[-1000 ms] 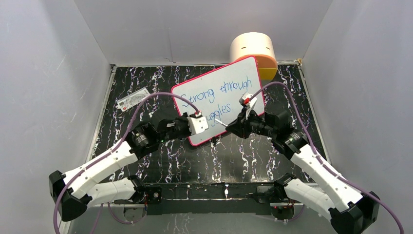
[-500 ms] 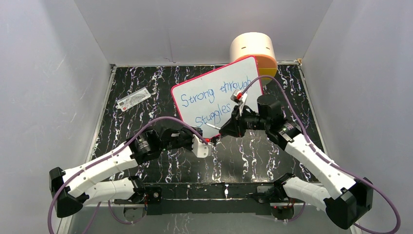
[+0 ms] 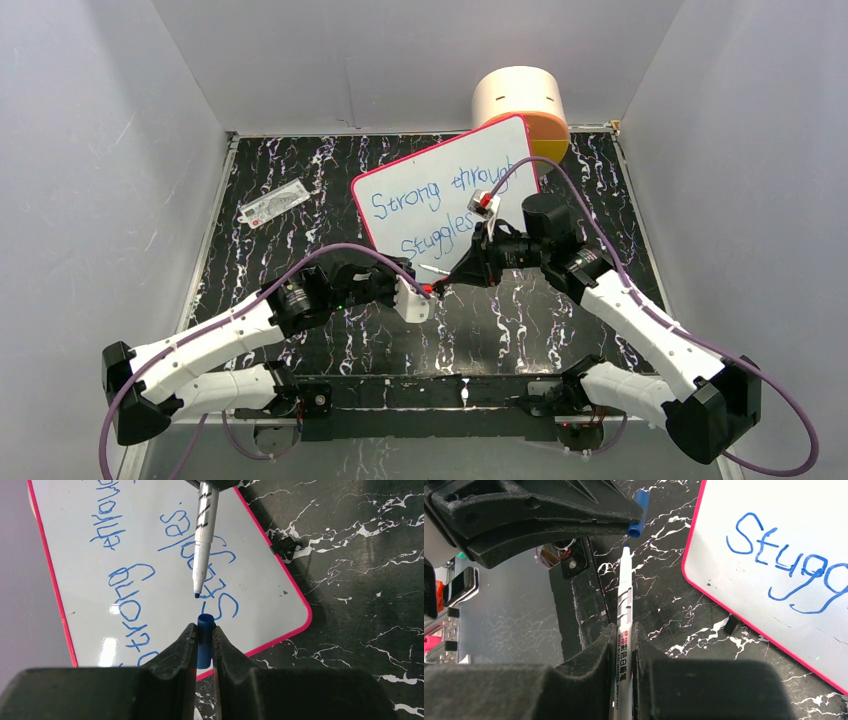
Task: Write a sentence on the whiteboard
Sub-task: Close the whiteboard marker.
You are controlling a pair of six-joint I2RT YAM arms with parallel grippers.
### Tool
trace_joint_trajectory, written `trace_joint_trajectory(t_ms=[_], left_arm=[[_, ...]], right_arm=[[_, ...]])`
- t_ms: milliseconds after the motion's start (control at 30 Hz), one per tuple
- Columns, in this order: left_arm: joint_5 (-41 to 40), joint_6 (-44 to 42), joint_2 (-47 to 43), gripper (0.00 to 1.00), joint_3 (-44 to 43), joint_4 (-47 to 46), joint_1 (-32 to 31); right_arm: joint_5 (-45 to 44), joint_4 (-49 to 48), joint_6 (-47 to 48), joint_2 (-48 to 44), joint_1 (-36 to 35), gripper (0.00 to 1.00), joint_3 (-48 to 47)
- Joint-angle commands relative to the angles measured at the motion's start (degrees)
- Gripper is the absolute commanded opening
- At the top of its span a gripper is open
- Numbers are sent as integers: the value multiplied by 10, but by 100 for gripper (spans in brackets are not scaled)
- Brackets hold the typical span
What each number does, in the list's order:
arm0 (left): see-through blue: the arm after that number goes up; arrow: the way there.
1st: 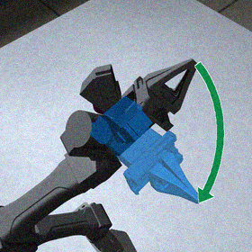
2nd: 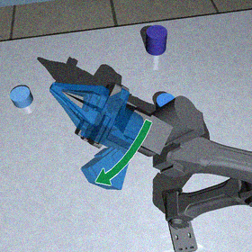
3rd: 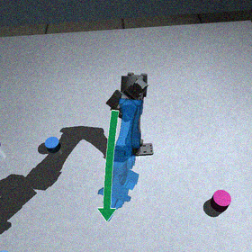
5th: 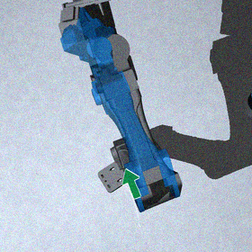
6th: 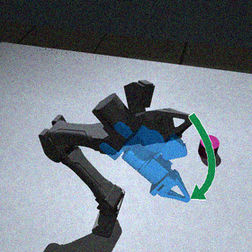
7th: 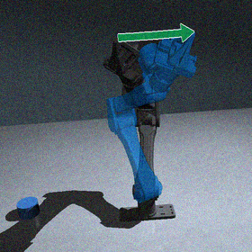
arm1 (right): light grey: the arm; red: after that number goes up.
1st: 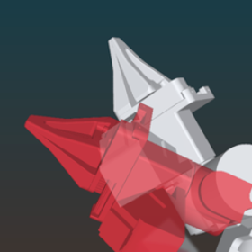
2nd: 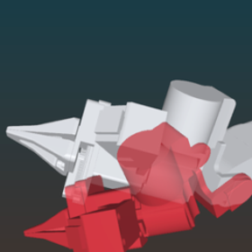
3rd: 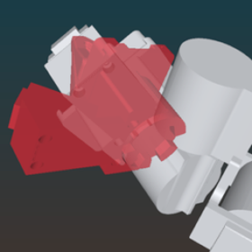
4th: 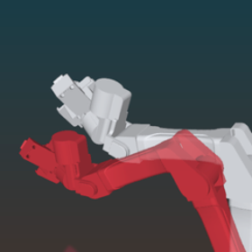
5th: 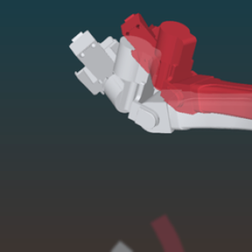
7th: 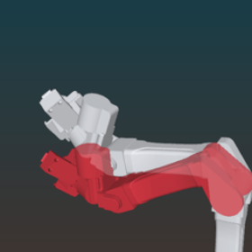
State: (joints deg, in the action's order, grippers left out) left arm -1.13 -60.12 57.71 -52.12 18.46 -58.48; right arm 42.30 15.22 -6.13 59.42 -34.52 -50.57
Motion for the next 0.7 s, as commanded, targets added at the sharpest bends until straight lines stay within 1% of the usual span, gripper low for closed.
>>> trace_joint_trajectory(t_ms=[0, 667], left_arm=[[1, -5, 0, 0, -15, 8, -2], [11, -4, 6, 0, -19, 8, -7]], right_arm=[[21, -8, 6, 12, -3, 0, -26], [17, -17, 3, 31, -8, 0, -35]])
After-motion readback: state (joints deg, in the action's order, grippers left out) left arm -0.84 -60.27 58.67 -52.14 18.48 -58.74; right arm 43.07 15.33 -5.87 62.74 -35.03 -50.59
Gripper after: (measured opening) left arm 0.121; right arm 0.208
